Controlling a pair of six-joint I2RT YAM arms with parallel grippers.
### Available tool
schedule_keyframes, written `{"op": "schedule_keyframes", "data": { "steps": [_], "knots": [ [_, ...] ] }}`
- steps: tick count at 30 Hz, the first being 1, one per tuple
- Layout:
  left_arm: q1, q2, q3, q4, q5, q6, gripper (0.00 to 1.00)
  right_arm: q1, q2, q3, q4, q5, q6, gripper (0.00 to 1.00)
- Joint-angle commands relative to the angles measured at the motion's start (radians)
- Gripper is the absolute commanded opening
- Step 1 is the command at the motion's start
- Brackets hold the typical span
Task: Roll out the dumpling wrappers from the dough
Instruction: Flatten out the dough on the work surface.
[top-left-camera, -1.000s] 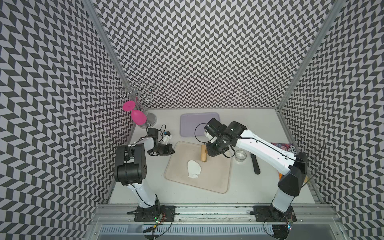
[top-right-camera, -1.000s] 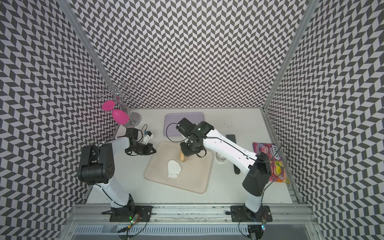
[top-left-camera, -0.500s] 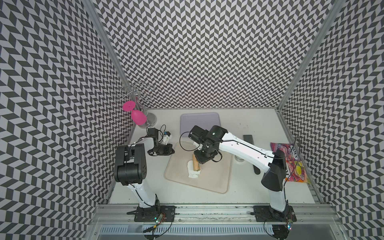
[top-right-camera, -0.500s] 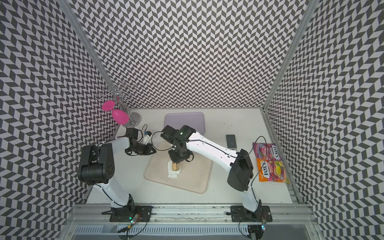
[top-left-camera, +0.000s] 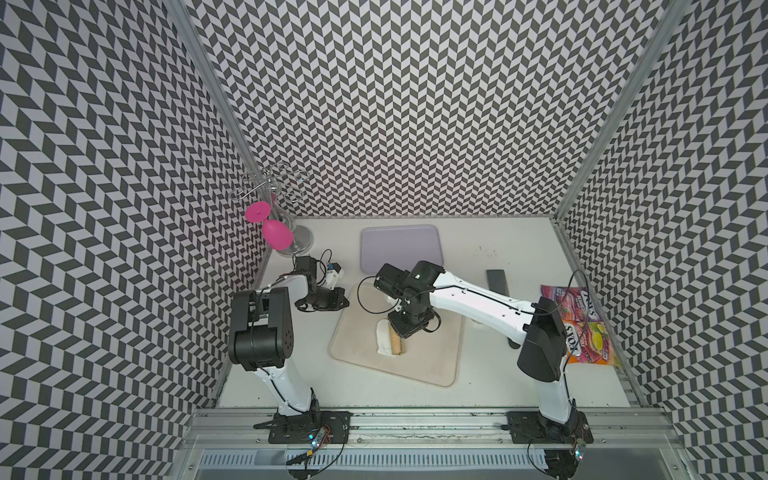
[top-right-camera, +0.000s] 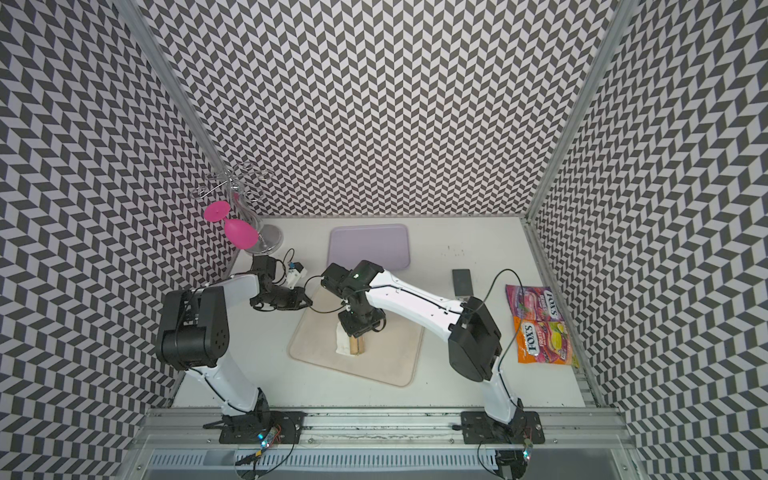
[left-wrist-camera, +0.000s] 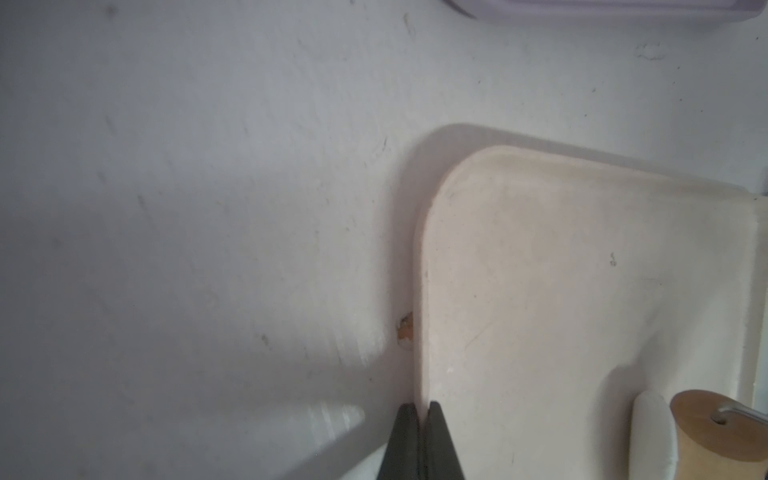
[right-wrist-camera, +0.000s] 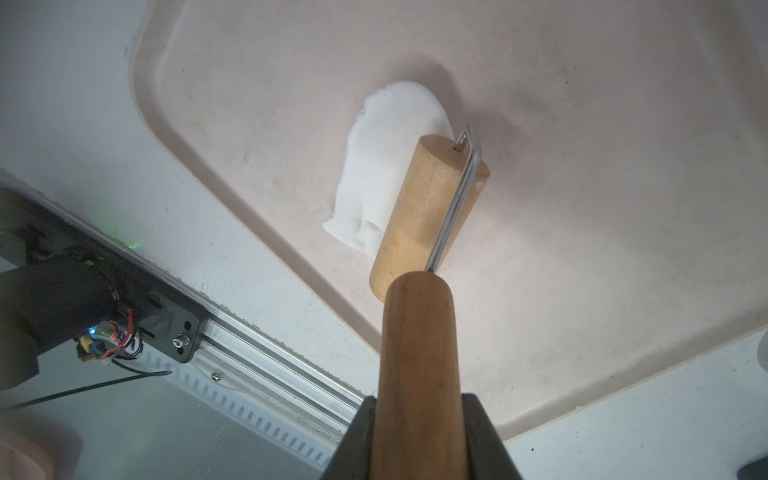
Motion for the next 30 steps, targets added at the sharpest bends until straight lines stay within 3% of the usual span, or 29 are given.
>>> {"op": "schedule_keyframes", "data": {
  "steps": [1, 11, 30],
  "knots": [
    [0.016, -0.005, -0.011, -0.021, -0.023, 0.012, 0.00, -0.019, 0.067, -0.075, 0.007, 0.037, -0.003, 0.00],
    [0.017, -0.010, -0.013, -0.021, -0.021, 0.014, 0.00, -0.093, 0.127, -0.117, 0.012, -0.030, -0.015, 0.00],
    [0.018, -0.016, -0.009, -0.025, -0.025, 0.014, 0.00, -0.238, 0.094, -0.541, 0.116, 0.013, -0.013, 0.00]
  ]
}}
